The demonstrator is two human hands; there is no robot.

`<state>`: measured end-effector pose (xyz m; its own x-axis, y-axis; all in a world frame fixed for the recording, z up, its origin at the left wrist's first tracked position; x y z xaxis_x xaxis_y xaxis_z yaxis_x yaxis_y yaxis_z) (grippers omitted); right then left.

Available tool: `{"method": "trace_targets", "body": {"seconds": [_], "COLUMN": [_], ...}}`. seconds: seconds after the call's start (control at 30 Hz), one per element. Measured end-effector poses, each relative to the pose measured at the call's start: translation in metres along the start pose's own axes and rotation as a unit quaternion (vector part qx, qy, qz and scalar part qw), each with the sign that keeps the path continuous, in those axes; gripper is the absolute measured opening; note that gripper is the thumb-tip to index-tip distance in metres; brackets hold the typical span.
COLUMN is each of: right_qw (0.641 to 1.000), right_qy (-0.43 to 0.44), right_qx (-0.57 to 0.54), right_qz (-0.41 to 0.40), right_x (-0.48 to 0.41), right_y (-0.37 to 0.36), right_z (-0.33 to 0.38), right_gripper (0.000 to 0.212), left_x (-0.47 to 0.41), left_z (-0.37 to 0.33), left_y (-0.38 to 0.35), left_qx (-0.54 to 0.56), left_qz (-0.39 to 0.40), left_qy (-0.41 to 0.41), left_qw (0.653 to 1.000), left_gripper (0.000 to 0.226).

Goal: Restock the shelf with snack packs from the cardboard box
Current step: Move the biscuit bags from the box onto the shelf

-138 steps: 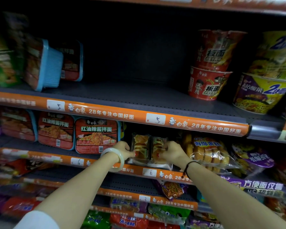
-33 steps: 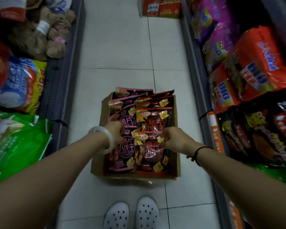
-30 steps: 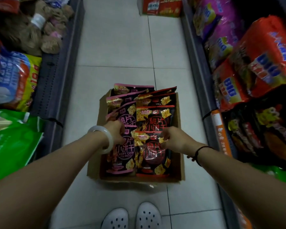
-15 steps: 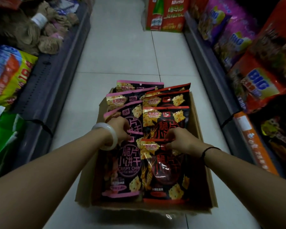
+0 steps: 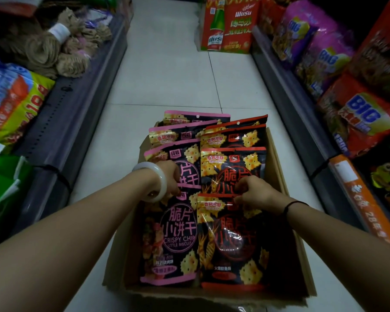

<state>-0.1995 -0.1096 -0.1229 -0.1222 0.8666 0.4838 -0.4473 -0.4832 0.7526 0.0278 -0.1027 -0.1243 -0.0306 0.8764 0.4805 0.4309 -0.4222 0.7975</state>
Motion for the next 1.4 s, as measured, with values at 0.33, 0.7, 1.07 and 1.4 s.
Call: {"method": "trace_targets", "body": {"seconds": [0.33,0.7,1.07,1.4], "right_qw": [0.996,0.996,0.994,0.994], "right_qy": [-0.060,-0.055,0.005,0.028], "right_qx": [0.050,-0.055,-0.061,-0.035], "right_qz": [0.042,0.043,0.093,0.104], "right_x": [0.006,0.006,0.010,0.014], "right_y": [0.000,0.009,0.026,0.047], "right_z": [-0.017,-0.023,-0.018,-0.009], "right_gripper": [0.023,0.005,0.013,0.030], "left_x": [0.005,0.018,0.006,0.021], "left_z": [-0.005,-0.005,0.006,0.000], "left_y": [-0.011,-0.004,-0.005,0.005], "left_qx": [-0.069,0.142,0.191,0.230], "left_qz": [0.027,0.118,0.150,0.189], "left_qy": [-0.047,-0.001,0.008,0.057], "left_qw": [0.996,0.983,0.970,0.953], "left_gripper": [0.019,0.014,0.014,0.031]}}
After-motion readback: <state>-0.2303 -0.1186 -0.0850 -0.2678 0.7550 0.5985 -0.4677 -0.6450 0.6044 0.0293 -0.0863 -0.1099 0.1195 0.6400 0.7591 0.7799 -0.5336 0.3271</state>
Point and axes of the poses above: each hand's wrist, its own x-axis away from the middle knuckle, its own y-axis out of the back of the hand, z = x × y, the point moved 3 cm from there along -x, towards the middle knuckle, and after that the axes turned 9 degrees about -z, right-handed, at the moved point
